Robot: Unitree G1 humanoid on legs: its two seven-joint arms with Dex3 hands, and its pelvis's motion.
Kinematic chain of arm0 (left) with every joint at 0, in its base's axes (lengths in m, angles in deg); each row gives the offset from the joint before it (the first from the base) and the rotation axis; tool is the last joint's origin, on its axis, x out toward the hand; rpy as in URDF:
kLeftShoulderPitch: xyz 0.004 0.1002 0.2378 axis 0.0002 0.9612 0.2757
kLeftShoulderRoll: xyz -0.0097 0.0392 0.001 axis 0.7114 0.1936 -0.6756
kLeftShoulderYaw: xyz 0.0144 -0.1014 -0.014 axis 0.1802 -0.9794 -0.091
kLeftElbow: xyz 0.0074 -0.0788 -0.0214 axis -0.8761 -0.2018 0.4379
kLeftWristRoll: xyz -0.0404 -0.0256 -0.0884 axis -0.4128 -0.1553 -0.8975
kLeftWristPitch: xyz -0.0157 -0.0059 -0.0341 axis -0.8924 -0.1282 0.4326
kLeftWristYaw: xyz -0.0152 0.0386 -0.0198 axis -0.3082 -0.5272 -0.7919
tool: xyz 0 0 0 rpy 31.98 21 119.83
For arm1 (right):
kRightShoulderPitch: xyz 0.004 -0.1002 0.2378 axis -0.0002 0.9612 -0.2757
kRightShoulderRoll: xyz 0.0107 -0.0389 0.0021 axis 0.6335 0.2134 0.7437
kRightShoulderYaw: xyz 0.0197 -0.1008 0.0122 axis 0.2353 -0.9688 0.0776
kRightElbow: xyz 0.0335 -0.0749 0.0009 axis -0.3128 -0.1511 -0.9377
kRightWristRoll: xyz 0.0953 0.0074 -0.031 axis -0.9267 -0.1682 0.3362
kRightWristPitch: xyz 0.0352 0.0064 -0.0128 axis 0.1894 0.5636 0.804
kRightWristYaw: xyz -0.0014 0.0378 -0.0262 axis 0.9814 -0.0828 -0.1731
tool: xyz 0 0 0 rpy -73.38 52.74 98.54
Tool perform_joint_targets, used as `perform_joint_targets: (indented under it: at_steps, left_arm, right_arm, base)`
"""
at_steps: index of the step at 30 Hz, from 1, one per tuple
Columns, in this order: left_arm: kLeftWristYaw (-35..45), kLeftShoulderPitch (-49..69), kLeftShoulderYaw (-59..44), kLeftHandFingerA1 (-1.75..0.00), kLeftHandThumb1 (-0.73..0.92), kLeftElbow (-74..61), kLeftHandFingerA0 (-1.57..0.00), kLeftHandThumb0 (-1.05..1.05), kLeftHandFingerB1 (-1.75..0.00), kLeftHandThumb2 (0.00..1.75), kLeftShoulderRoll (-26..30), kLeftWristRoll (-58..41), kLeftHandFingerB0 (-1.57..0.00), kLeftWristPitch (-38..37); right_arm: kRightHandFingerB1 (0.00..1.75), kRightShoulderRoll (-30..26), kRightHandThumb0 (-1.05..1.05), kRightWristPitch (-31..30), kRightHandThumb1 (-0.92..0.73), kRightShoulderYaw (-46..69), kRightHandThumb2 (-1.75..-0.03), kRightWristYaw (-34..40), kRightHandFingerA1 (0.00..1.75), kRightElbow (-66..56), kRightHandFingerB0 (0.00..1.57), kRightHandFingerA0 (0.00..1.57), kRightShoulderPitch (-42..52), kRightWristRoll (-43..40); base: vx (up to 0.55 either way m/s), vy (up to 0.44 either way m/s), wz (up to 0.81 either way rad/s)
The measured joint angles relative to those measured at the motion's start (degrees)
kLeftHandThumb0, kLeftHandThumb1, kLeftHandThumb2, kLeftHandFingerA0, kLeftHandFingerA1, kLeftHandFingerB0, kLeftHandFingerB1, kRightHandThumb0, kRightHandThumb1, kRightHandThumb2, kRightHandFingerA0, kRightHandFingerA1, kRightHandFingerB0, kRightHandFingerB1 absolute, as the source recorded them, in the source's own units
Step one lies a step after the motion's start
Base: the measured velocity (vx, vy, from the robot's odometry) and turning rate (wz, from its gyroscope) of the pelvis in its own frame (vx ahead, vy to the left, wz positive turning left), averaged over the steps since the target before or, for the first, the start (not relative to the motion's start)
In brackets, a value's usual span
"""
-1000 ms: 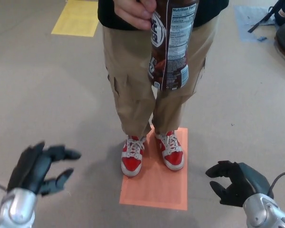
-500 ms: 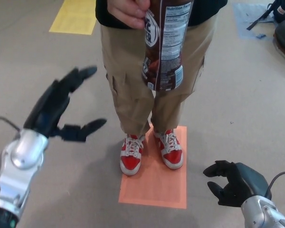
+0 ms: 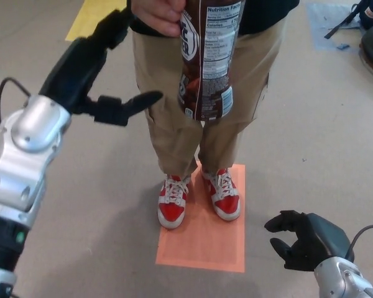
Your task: The robot recieved a bottle of protein shake from a person using its left hand and then shake the protein up and down 2 two times and hand it back to the person
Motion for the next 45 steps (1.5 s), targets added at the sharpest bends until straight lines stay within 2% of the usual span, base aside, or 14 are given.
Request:
perform_joint_targets:
  at_steps: [1, 2, 10, 13, 14, 15, 19, 25, 32, 33, 34, 39, 45]
  left_arm:
    - [0.66, -0.91, 0.0, 0.0, 0.55, -0.13, 0.0, -0.84, 0.0, 0.58, 0.0, -0.37, 0.0, 1.07]
    - [1.2, -1.69, 0.0, -0.01, 0.45, -0.22, 0.0, -0.83, 0.0, 0.82, 0.0, -0.7, 0.0, 1.95]
    - [5.56, -6.88, 0.02, -0.02, 0.5, -0.44, 0.0, -0.86, 0.0, 0.88, -0.01, -3.5, 0.0, 9.55]
    - [7.22, -8.68, 0.04, -0.02, 0.5, -0.5, 0.0, -0.85, 0.0, 0.88, -0.01, -4.54, 0.0, 12.73]
    - [7.67, -9.16, 0.06, -0.03, 0.49, -0.54, 0.0, -0.85, 0.0, 0.88, -0.01, -4.77, 0.0, 13.63]
    - [7.88, -9.39, 0.06, 0.0, 0.58, -0.56, 0.0, -0.84, 0.0, 0.58, -0.01, -4.88, 0.0, 14.04]
    - [9.97, -11.05, 0.24, 0.0, 0.56, -1.1, 0.0, -0.85, 0.0, 0.57, -0.03, -6.32, 0.0, 18.22]
    - [12.54, -12.59, 0.61, 0.0, 0.59, -2.49, 0.0, -0.89, 0.0, 0.59, -0.08, -8.0, 0.0, 23.89]
    - [15.48, -13.25, 2.0, 0.0, 0.62, -5.0, 0.0, -0.88, 0.0, 0.59, -0.3, -9.97, 0.0, 30.07]
    - [16.12, -13.25, 2.33, 0.0, 0.63, -5.71, 0.0, -0.9, 0.0, 0.62, -0.33, -10.5, 0.0, 31.39]
    - [16.56, -13.25, 2.61, -0.08, 0.56, -6.21, 0.0, -0.92, 0.0, 0.94, -0.33, -10.79, 0.0, 32.25]
    - [19.85, -13.24, 5.55, -0.08, 0.63, -9.17, -0.01, -1.01, 0.0, 0.98, -0.01, -12.58, -0.03, 36.96]
    - [24.38, -13.24, 9.64, -0.09, 0.6, -12.11, 0.0, -0.96, 0.0, 0.97, 1.16, -14.62, 0.0, 42.59]
  right_arm:
    - [0.46, 0.01, -0.45, 0.05, -0.73, 0.0, -0.71, 0.06, 0.65, 0.01, 0.76, 0.91, 0.0, 0.0]
    - [0.47, 0.02, -0.47, 0.07, -0.75, 0.0, -0.73, 0.09, 0.65, 0.01, 0.75, 0.89, 0.0, 0.01]
    - [0.47, 0.03, -0.44, 0.26, -0.71, -0.2, -0.77, 0.37, 0.64, 0.06, 0.76, 0.91, 0.0, 0.07]
    - [0.47, 0.04, -0.43, 0.35, -0.71, -0.31, -0.76, 0.49, 0.66, 0.07, 0.75, 0.91, 0.0, 0.1]
    - [0.46, 0.04, -0.44, 0.38, -0.71, -0.35, -0.77, 0.54, 0.62, 0.07, 0.74, 0.87, 0.0, 0.11]
    - [0.46, 0.04, -0.44, 0.39, -0.71, -0.37, -0.77, 0.56, 0.62, 0.07, 0.73, 0.88, 0.0, 0.12]
    - [0.47, 0.04, -0.45, 0.54, -0.72, -0.5, -0.74, 0.74, 0.66, 0.08, 0.75, 0.89, 0.0, 0.25]
    - [0.46, 0.04, -0.46, 0.8, -0.73, -0.56, -0.72, 1.17, 0.62, 0.11, 0.74, 0.88, 0.0, 0.55]
    - [0.46, 0.04, -0.48, 1.23, -0.74, -0.76, -0.71, 1.79, 0.65, 0.2, 0.76, 0.91, 0.0, 1.05]
    - [0.46, 0.04, -0.48, 1.35, -0.75, -0.86, -0.71, 1.97, 0.64, 0.26, 0.74, 0.88, 0.0, 1.21]
    - [0.47, 0.04, -0.47, 1.42, -0.74, -0.93, -0.73, 2.11, 0.7, 0.32, 0.75, 0.88, 0.0, 1.3]
    - [0.48, 0.04, -0.47, 1.96, -0.74, -1.4, -0.74, 2.93, 0.68, 0.56, 0.75, 0.88, 0.06, 1.98]
    - [0.48, 0.05, -0.47, 2.75, -0.73, -1.74, -0.74, 4.0, 0.67, 1.04, 0.75, 0.88, 0.27, 2.34]
  base:
    - [0.0, 0.0, 0.0]
    - [0.0, 0.0, 0.0]
    - [0.0, 0.0, 0.0]
    - [0.0, 0.0, 0.0]
    - [0.0, 0.0, 0.0]
    - [0.0, 0.0, 0.0]
    - [0.0, 0.0, 0.0]
    - [0.0, 0.0, 0.0]
    - [0.0, 0.0, 0.0]
    - [0.0, 0.0, 0.0]
    - [0.0, 0.0, 0.0]
    - [0.0, 0.0, 0.0]
    - [0.0, 0.0, 0.0]
